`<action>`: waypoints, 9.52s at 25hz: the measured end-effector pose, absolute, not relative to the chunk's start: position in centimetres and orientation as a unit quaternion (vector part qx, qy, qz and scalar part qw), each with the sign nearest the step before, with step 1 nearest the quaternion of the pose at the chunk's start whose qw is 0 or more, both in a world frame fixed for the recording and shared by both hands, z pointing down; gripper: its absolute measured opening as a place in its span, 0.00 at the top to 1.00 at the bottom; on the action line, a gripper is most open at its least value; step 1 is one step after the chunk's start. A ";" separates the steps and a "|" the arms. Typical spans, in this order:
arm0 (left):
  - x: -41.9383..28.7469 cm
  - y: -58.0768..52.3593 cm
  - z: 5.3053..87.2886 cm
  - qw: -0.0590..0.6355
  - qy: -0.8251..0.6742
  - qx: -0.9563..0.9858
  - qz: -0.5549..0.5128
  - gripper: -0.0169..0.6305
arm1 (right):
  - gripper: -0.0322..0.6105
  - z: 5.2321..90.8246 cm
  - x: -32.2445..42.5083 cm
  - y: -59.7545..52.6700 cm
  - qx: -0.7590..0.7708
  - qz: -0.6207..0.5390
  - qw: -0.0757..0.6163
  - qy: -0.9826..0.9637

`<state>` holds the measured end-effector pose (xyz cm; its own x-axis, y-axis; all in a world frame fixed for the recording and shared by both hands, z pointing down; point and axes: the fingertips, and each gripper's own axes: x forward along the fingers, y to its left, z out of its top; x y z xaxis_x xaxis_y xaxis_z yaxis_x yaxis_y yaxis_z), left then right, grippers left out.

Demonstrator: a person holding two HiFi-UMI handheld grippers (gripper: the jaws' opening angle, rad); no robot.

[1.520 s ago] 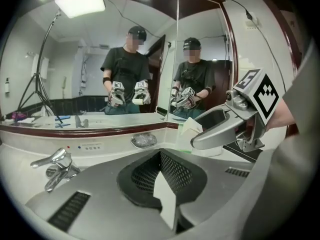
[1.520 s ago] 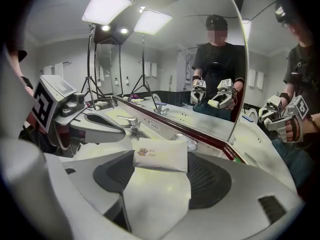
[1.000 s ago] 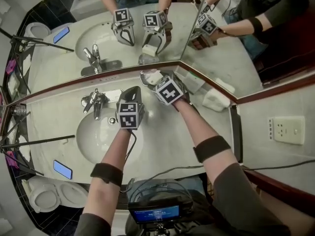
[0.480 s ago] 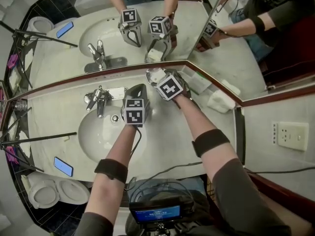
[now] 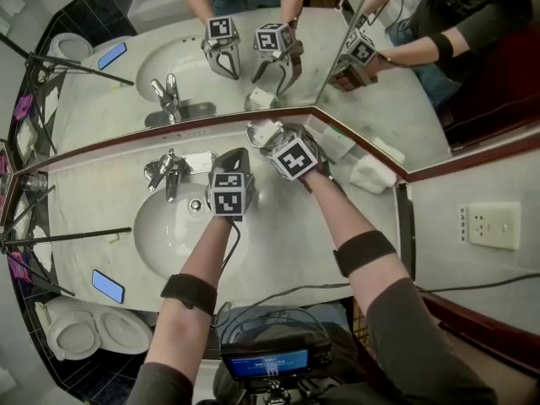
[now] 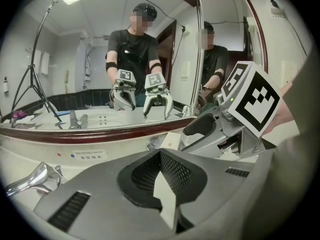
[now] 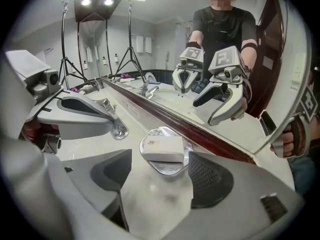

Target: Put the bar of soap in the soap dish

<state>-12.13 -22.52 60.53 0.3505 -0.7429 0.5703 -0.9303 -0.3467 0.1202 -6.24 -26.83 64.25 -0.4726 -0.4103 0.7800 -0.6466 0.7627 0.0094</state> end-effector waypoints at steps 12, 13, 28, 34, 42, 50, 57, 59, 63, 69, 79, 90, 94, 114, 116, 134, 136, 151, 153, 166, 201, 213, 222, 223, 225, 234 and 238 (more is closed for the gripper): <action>-10.5 -17.3 53.0 0.175 -0.515 0.817 0.194 0.97 | 0.85 52.6 -3.2 -22.1 0.350 0.110 0.273 -0.889; -10.5 -16.6 52.4 0.172 -0.515 0.818 0.191 0.97 | 0.89 51.8 -2.8 -21.5 0.355 0.108 0.262 -0.891; -10.9 -5.8 49.7 0.189 -0.535 0.808 0.157 0.97 | 0.92 48.8 3.5 -9.2 0.393 0.155 0.170 -0.890; -11.2 -4.1 49.7 0.180 -0.539 0.808 0.157 0.97 | 0.92 50.3 4.1 -6.7 0.395 0.168 0.172 -0.887; -10.8 -3.7 49.6 0.161 -0.536 0.812 0.165 0.97 | 0.92 51.5 3.1 -6.5 0.388 0.165 0.183 -0.888; -11.2 -4.8 50.6 0.169 -0.539 0.807 0.175 0.97 | 0.61 54.5 1.7 -9.6 0.383 0.155 0.224 -0.883; -11.4 -6.5 51.1 0.172 -0.549 0.799 0.177 0.97 | 0.26 57.5 -2.1 -17.2 0.366 0.131 0.291 -0.874; -11.5 -6.9 51.1 0.172 -0.551 0.797 0.177 0.97 | 0.26 58.8 -3.2 -19.3 0.356 0.130 0.310 -0.872; -12.2 -7.3 51.2 0.172 -0.558 0.792 0.179 0.97 | 0.26 61.1 -4.9 -23.2 0.345 0.132 0.339 -0.865; -14.2 -7.2 51.9 0.180 -0.572 0.779 0.183 0.97 | 0.26 64.1 -6.0 -27.1 0.349 0.134 0.363 -0.853; -17.2 -6.8 54.0 0.210 -0.591 0.758 0.182 0.97 | 0.42 66.7 -8.0 -28.6 0.333 0.141 0.385 -0.849; -17.0 -6.6 54.7 0.210 -0.583 0.762 0.187 0.97 | 0.43 63.0 -8.4 -25.6 0.281 0.122 0.343 -0.888; -16.4 -6.6 54.9 0.205 -0.573 0.770 0.190 0.97 | 0.43 60.6 -7.9 -22.0 0.246 0.097 0.321 -0.909; -11.6 -4.5 55.1 0.184 -0.528 0.808 0.187 0.97 | 0.43 56.7 -1.0 -7.7 0.370 0.156 0.277 -0.873; -11.6 -4.0 55.4 0.183 -0.528 0.806 0.194 0.97 | 0.43 58.9 0.7 -7.7 0.401 0.177 0.286 -0.852; -11.8 -2.5 56.7 0.192 -0.527 0.797 0.224 0.97 | 0.43 72.1 10.9 -13.2 0.499 0.256 0.378 -0.737; -11.9 -2.6 56.8 0.192 -0.528 0.796 0.224 0.97 | 0.43 72.7 11.0 -13.5 0.497 0.255 0.387 -0.733; -12.6 -3.0 57.4 0.202 -0.533 0.791 0.221 0.97 | 0.37 74.6 10.9 -12.9 0.481 0.269 0.416 -0.723; -12.6 -3.0 57.4 0.203 -0.533 0.791 0.220 0.97 | 0.37 74.0 10.7 -13.0 0.478 0.264 0.413 -0.730; -10.8 -4.2 55.5 0.199 -0.526 0.806 0.183 0.97 | 0.42 60.4 4.3 -9.4 0.392 0.172 0.284 -0.858; -11.6 -0.8 54.3 0.179 -0.542 0.802 0.175 0.97 | 0.70 59.5 3.6 -4.3 0.399 0.163 0.272 -0.860; -10.9 -2.2 56.4 0.196 -0.530 0.801 0.197 0.97 | 0.32 69.0 9.6 -10.8 0.447 0.226 0.396 -0.770; -12.0 -3.0 57.7 0.209 -0.534 0.792 0.210 0.97 | 0.27 73.5 11.1 -13.5 0.457 0.249 0.433 -0.736; -12.2 -3.0 57.8 0.210 -0.535 0.791 0.212 0.97 | 0.28 74.0 11.2 -13.5 0.455 0.256 0.436 -0.733; -12.5 -3.1 58.0 0.211 -0.536 0.789 0.214 0.97 | 0.30 74.6 11.1 -13.4 0.445 0.267 0.440 -0.733; -12.9 -3.3 58.2 0.214 -0.535 0.789 0.212 0.97 | 0.43 74.8 10.7 -13.1 0.431 0.273 0.443 -0.737; -12.8 -3.3 57.9 0.211 -0.535 0.790 0.210 0.97 | 0.43 73.4 10.0 -13.2 0.431 0.265 0.424 -0.751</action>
